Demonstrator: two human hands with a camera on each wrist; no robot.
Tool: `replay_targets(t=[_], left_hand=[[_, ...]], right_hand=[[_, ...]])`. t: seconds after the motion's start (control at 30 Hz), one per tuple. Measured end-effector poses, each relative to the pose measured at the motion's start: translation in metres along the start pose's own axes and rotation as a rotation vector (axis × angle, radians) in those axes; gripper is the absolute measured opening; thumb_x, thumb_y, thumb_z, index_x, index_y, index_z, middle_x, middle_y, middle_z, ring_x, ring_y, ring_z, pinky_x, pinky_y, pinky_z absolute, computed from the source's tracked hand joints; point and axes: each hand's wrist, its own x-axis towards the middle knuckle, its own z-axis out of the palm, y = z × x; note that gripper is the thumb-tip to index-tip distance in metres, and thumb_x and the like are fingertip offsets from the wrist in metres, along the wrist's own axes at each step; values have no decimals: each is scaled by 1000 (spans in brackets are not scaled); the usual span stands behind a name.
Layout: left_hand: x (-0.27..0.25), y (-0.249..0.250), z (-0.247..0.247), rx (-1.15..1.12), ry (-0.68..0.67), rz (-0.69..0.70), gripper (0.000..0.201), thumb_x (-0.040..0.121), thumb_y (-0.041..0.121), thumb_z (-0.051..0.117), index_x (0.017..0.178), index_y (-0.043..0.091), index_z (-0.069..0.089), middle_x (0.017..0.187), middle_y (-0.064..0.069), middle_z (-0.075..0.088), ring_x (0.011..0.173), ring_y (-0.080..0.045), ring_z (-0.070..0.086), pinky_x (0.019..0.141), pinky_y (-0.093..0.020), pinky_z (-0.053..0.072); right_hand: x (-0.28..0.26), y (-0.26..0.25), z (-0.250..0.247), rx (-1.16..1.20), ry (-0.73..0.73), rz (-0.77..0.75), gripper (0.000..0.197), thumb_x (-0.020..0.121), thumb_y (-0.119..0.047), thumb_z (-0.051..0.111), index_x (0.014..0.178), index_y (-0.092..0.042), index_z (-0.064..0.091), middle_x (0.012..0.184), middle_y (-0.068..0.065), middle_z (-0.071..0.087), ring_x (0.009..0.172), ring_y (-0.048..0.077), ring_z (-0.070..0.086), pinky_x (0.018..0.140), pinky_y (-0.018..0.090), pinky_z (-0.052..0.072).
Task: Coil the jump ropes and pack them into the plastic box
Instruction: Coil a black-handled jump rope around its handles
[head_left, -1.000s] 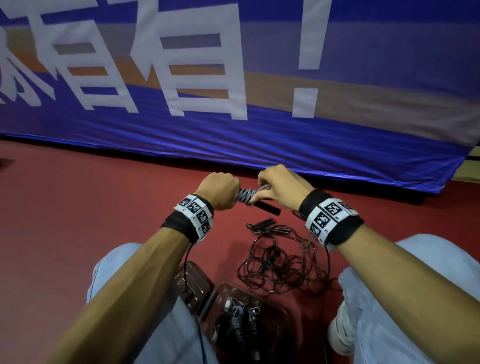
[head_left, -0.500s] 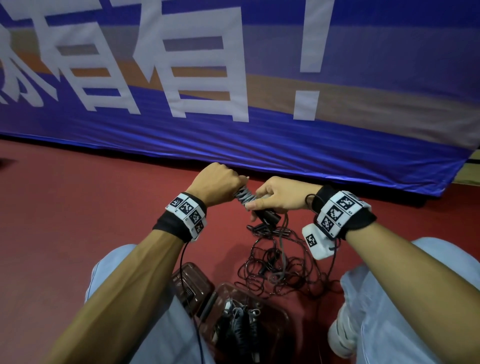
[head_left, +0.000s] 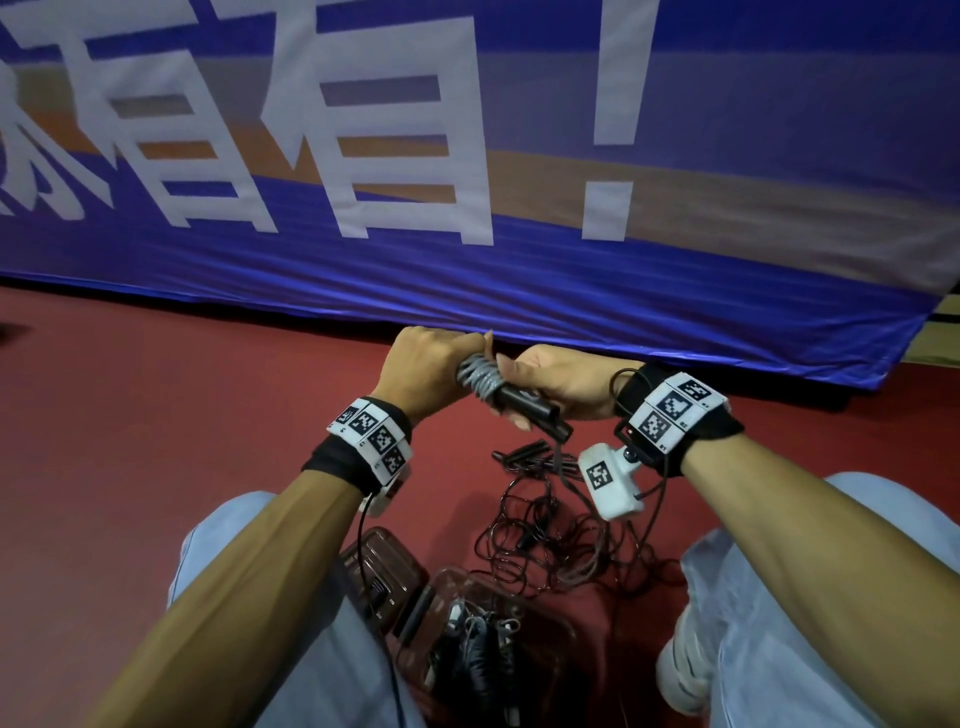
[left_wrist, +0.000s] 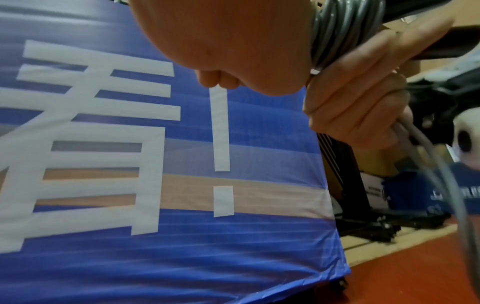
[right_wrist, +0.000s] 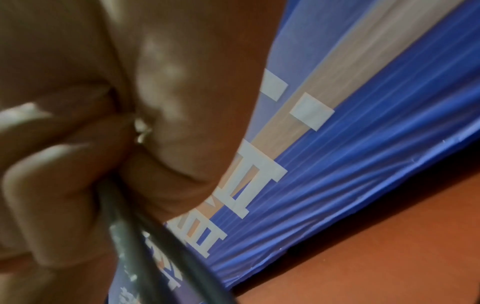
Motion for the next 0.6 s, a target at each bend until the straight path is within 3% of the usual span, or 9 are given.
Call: replay_targets(t=[0.03,0.07,0.13,0.27,0.37,0.43,0.5,0.6], left_hand=[[1,2,0,-28,36,-71,35,94,23,63,61,17,52,49,3,49,40,-21,42,40,-29,33],[1,3,1,-55,63,-135,36,95,24,63,61,17,53,49,2,49,40,-21,40,40,-31,36],[2,3,3,-89,85,-230,35,95,25,62,61,17,56,47,1,51,41,-19,37,42,-33,40],[4,1,7,-68,26,-373,32,91,31,61,63,17,59,47,-2,53,42,-27,42,44,-33,40],[6,3,8,-33,-91,-505,18,77,27,64,63,16,59,53,-6,59,52,-35,56,49,-33,42],[8,5,9,-22,-168,-658,12,73,22,68,66,15,61,58,-6,62,62,-37,60,54,-32,41],[10,7,12,-21,-217,-803,18,76,27,69,68,13,61,59,-2,57,70,-39,62,58,-32,39],[8,11,22,45,-296,-903,21,82,33,67,76,15,60,72,-6,60,80,-41,64,63,-33,40]], right_hand=[[2,0,1,49,16,-26,77,76,-82,55,88,-8,70,68,10,63,53,19,38,50,38,22],[3,-2,3,113,28,-46,74,78,-80,54,88,-8,67,68,7,61,52,19,41,49,33,27],[5,-3,6,270,47,-67,68,83,-75,53,90,-7,63,77,14,51,48,10,43,45,21,32],[11,-1,8,468,54,-77,61,99,-63,37,91,-8,60,66,7,46,39,7,19,45,23,15],[18,4,9,646,62,-109,59,109,-50,25,92,-4,56,56,2,44,34,6,16,39,19,14],[25,3,13,721,150,-108,51,111,-39,25,90,-3,53,49,-1,43,30,5,21,35,16,15],[34,2,18,760,285,-87,43,110,-32,28,85,-5,51,46,0,42,29,5,20,32,17,13],[47,5,24,820,500,4,38,108,-26,28,82,-7,48,47,3,42,29,4,19,28,18,15]])
